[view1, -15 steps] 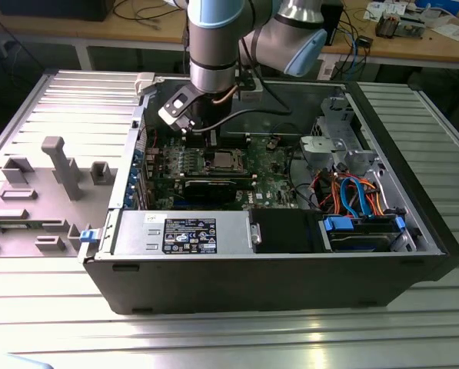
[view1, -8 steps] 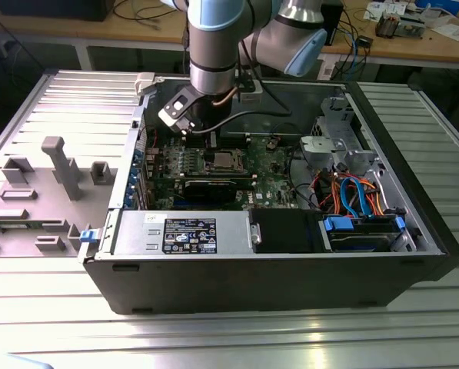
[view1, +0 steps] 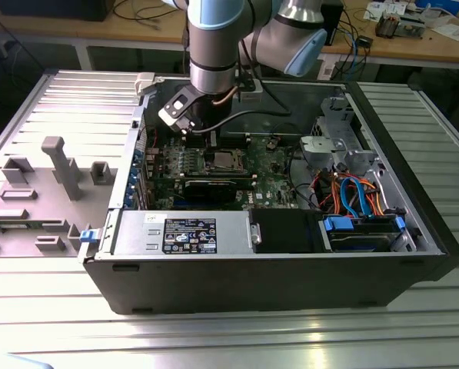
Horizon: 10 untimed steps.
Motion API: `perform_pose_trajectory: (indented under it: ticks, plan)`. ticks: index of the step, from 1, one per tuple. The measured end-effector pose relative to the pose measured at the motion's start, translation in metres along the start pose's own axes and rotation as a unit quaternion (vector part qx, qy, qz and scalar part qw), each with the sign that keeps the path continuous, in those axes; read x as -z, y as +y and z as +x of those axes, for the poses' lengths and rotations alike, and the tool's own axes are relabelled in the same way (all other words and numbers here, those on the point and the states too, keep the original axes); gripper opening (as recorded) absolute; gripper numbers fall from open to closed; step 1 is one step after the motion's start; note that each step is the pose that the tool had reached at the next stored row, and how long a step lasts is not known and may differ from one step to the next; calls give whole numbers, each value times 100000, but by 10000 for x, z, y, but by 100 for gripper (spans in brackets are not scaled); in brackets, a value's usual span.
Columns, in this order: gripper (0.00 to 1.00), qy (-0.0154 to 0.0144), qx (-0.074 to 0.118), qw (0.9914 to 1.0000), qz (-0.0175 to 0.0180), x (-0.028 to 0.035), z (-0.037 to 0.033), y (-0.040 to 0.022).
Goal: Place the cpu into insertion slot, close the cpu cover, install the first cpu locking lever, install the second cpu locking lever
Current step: 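Close the cpu cover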
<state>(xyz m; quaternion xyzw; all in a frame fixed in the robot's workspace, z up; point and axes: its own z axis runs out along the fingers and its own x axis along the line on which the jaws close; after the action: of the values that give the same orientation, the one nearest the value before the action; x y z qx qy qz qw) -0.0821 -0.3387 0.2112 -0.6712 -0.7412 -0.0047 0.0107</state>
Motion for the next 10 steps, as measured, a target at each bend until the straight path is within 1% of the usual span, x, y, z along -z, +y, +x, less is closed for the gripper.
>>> perform_pose_trajectory:
  ticks: [4,7,10]
  plan:
    - [11,3,2,100000,-2,-2,0,0]
    - [11,2,5,100000,1,-40,-1,0]
    - [11,-31,5,100000,31,-58,-3,-1]
